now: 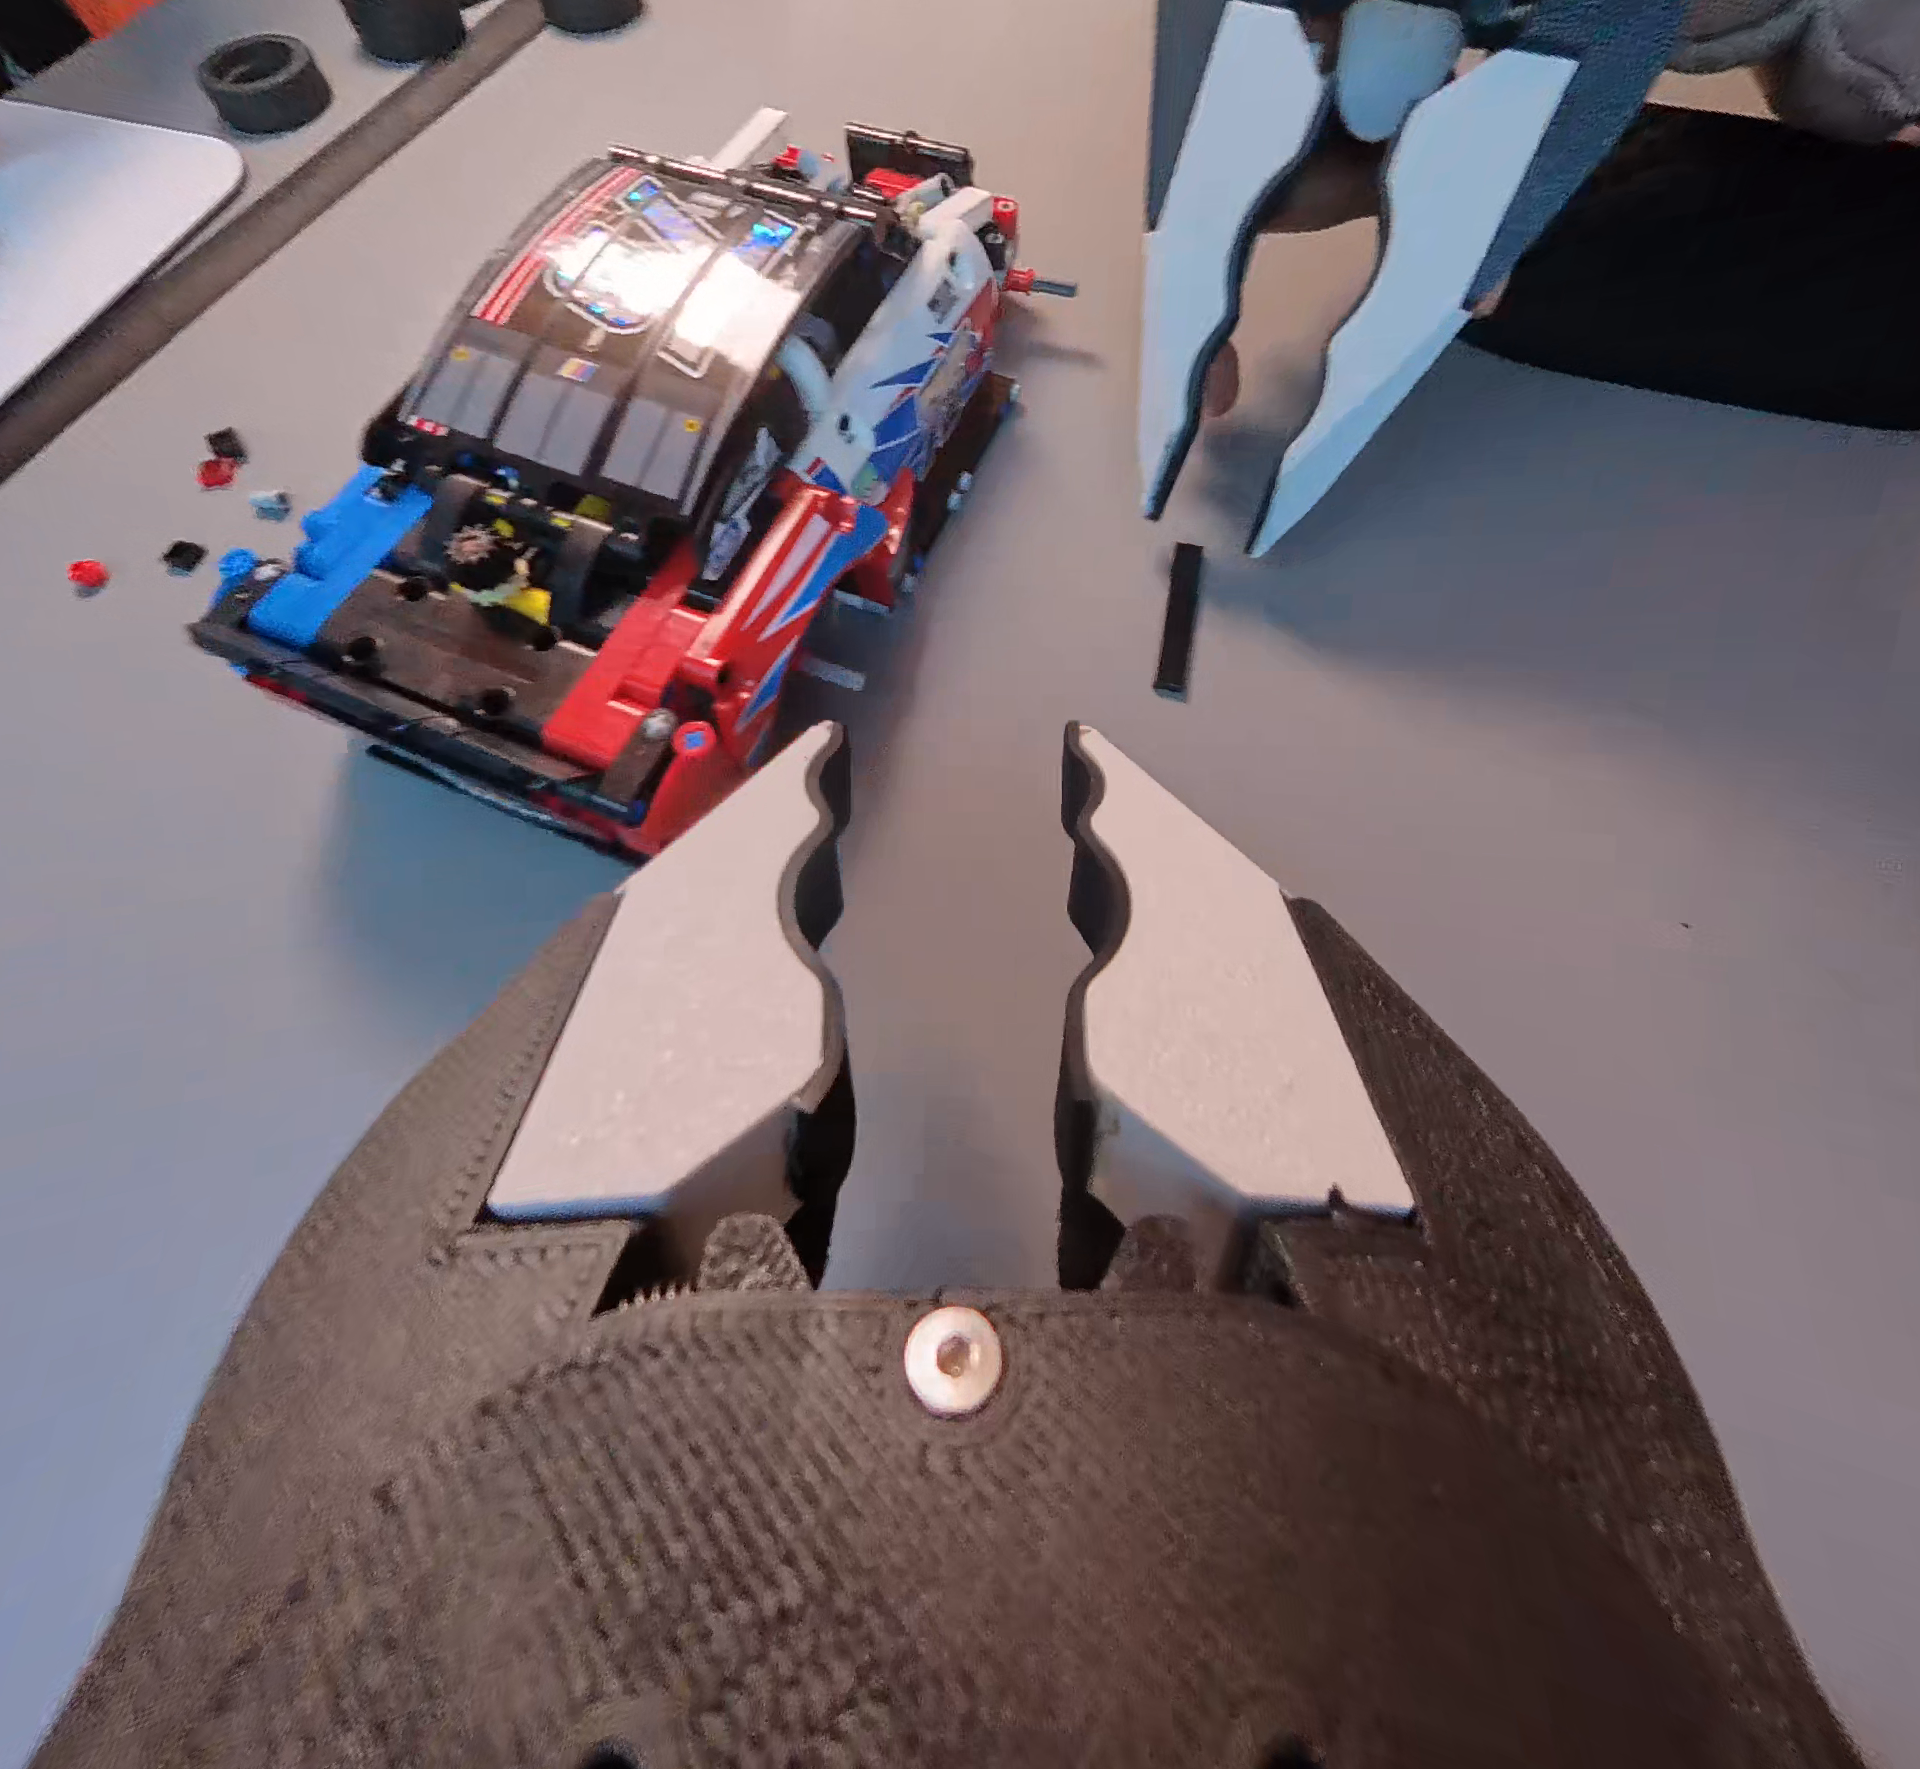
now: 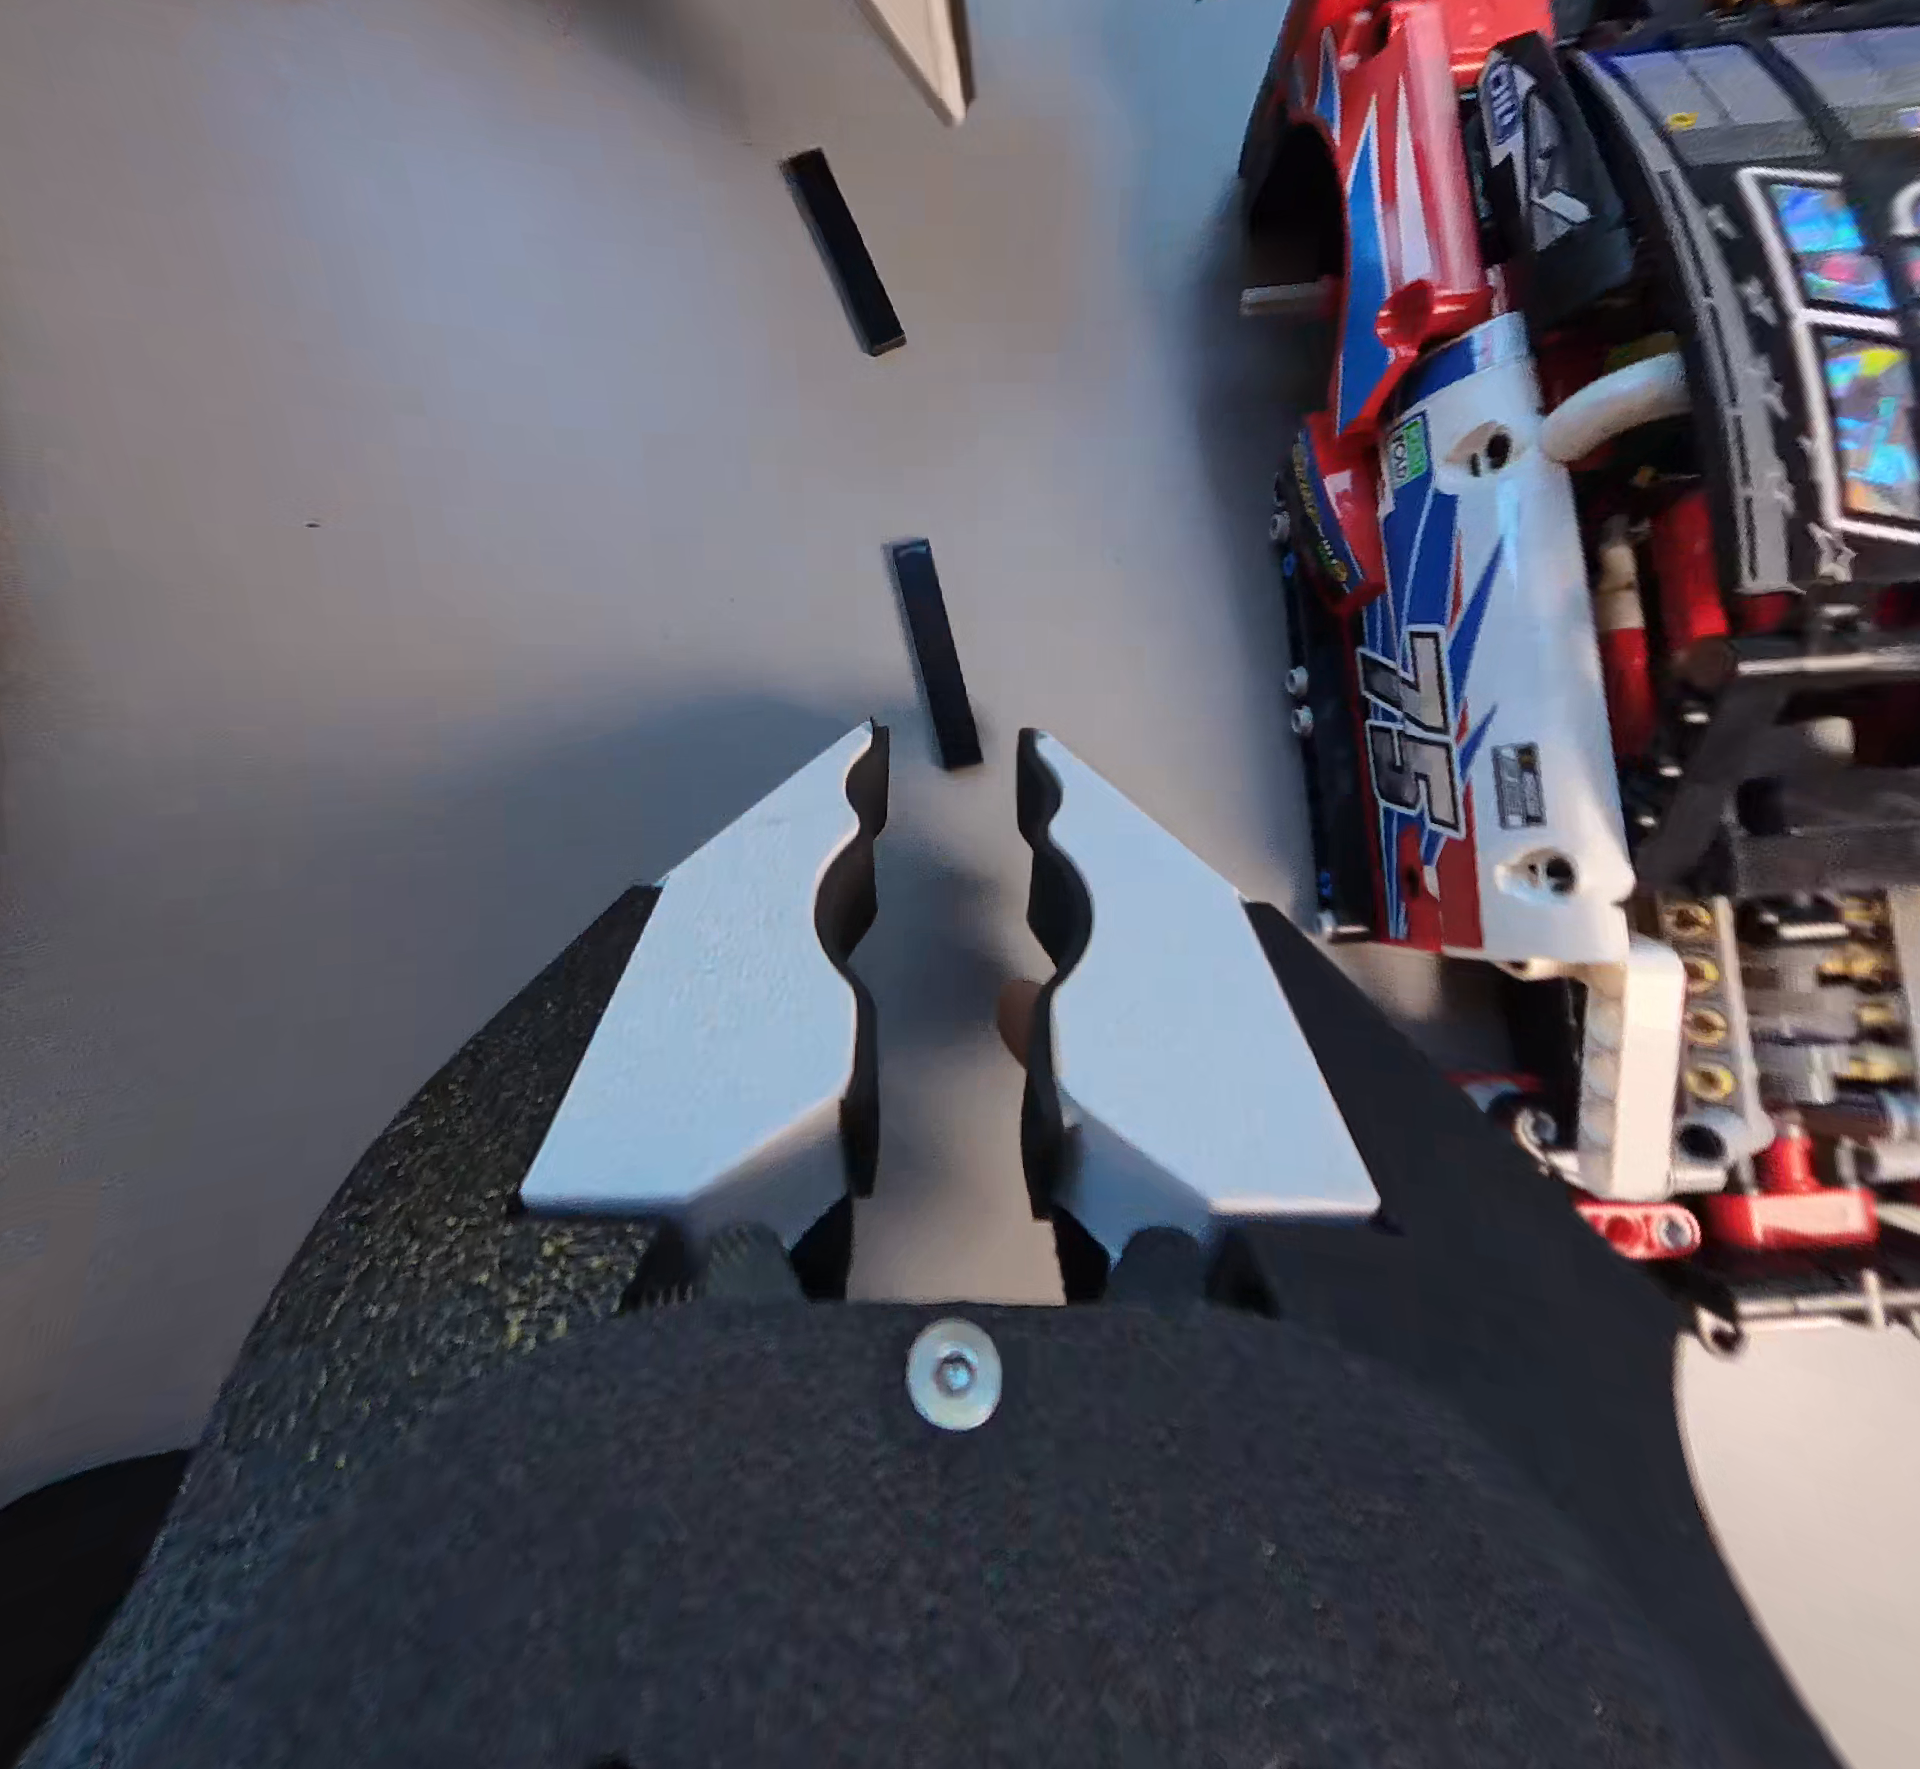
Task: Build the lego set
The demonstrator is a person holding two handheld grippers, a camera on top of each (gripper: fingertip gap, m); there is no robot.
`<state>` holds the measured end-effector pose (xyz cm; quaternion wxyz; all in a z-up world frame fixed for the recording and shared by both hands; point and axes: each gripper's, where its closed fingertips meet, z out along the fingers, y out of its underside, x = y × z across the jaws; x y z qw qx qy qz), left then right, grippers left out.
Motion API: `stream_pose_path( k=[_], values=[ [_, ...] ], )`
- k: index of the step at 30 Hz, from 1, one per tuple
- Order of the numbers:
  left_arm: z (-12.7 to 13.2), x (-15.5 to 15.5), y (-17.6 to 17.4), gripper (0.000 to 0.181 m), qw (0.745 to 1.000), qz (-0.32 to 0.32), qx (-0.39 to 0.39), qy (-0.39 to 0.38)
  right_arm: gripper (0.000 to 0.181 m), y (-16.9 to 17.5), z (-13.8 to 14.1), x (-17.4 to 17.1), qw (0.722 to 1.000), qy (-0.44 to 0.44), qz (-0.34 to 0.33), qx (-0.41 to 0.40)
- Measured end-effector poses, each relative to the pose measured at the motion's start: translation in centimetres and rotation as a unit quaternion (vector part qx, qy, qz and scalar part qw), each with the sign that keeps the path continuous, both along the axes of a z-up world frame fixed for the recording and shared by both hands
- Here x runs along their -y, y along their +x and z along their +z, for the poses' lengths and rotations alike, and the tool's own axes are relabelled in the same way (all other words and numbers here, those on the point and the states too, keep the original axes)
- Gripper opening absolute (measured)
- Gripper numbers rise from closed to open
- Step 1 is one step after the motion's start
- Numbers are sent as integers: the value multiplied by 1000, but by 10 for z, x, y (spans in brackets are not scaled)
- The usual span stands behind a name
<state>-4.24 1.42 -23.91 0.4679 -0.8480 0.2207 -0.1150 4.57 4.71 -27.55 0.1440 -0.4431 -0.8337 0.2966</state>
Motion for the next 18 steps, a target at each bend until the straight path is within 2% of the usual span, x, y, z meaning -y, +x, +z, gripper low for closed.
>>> stream_pose_path(
  k=[1,3,6,8,10,13,15,18],
  values=[
    [-2,2,7,37,1000,-8,3,-3,22,-1,-4,2,1000,5,11,19],
    [-6,4,22,34,1000,-25,7,-11,18,-2,-10,2,998,31,31,38],
    [-9,5,40,30,999,-43,14,-26,12,-3,-11,5,996,59,56,23],
    [-10,3,48,27,998,-42,31,-38,7,-4,-8,1,993,101,60,-29],
    [-10,-1,55,28,996,-44,57,-53,5,-5,4,2,983,126,60,-121],
    [-7,-11,68,27,989,-60,112,-74,5,-3,24,-4,951,195,47,-234],
    [-1,-17,80,25,981,-78,156,-83,5,1,28,-13,926,262,43,-268],
    [-3,-27,87,14,980,-87,156,-85,5,7,33,-12,912,280,41,-296]
  ],
)
